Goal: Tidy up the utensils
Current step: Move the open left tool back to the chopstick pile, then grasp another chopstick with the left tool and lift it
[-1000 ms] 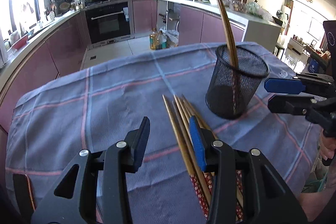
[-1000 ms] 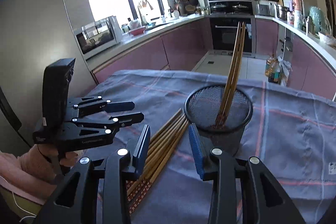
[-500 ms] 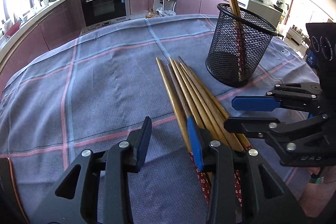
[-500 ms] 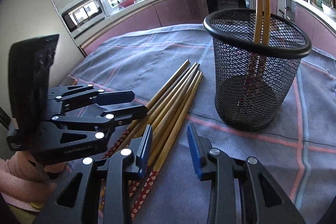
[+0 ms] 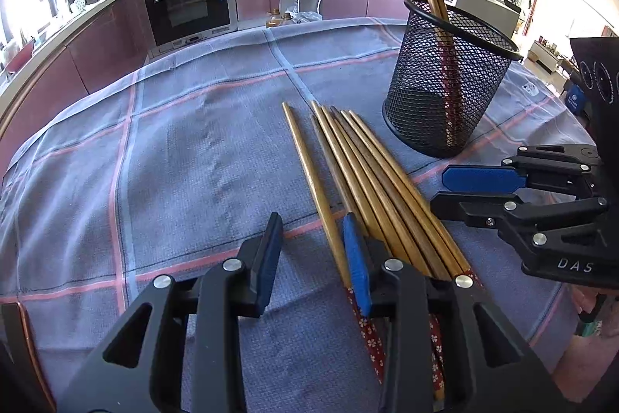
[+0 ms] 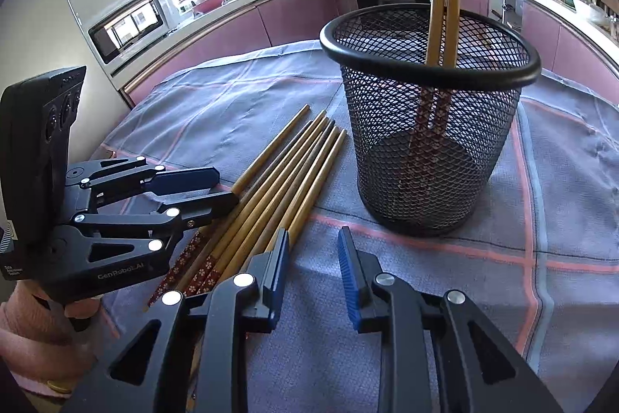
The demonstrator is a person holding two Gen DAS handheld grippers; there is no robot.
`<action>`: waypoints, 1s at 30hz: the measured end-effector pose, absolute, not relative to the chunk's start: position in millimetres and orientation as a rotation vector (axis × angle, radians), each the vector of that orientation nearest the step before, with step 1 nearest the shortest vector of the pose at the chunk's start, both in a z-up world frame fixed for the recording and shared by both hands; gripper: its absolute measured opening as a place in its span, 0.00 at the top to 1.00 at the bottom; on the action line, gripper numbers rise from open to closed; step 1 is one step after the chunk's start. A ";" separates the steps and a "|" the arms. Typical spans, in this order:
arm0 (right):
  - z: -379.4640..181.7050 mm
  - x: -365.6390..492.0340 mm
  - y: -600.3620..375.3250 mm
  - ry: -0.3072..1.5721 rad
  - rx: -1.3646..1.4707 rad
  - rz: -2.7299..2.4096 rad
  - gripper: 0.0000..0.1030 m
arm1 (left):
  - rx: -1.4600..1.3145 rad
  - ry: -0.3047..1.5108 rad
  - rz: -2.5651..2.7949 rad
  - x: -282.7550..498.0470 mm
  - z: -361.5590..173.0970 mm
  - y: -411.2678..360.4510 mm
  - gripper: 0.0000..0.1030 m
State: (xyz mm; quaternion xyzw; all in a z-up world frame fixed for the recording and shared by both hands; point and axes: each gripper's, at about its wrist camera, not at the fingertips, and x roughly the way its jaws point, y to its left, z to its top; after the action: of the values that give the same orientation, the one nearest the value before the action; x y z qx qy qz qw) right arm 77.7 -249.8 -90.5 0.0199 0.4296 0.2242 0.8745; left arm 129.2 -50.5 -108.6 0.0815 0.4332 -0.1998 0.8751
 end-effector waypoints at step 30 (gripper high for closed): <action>-89.8 82.2 -245.3 0.933 0.063 0.478 0.80 | 0.122 0.935 -0.414 134.4 -112.3 -42.8 0.83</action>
State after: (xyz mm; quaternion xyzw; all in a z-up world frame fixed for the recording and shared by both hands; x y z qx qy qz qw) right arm 82.2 -245.3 -89.8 0.0300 0.4453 0.2284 0.8653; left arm 134.4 -42.8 -112.3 0.0583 0.4472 -0.1981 0.8703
